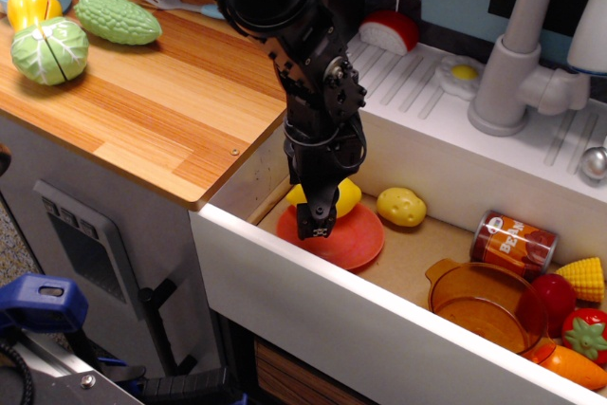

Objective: Put lemon on plate

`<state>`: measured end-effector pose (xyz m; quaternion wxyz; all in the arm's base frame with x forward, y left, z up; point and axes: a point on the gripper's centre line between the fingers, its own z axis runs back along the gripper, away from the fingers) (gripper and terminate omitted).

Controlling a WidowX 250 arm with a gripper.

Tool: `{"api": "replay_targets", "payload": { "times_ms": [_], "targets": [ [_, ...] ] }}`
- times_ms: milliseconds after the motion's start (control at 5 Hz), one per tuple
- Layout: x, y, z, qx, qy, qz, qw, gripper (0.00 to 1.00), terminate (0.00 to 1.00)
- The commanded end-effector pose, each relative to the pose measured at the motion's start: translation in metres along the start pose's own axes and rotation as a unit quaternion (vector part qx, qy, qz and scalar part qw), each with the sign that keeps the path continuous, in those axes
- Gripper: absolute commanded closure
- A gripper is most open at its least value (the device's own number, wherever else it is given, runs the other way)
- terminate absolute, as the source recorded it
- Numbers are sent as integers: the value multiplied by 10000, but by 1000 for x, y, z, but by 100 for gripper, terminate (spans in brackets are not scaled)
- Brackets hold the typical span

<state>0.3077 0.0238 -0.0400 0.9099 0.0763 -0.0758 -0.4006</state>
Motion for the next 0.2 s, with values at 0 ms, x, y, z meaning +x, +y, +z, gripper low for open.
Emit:
{"api": "replay_targets", "payload": {
  "times_ms": [0],
  "targets": [
    [3, 10, 11, 172, -129, 21, 9998, 0, 100]
  ]
}}
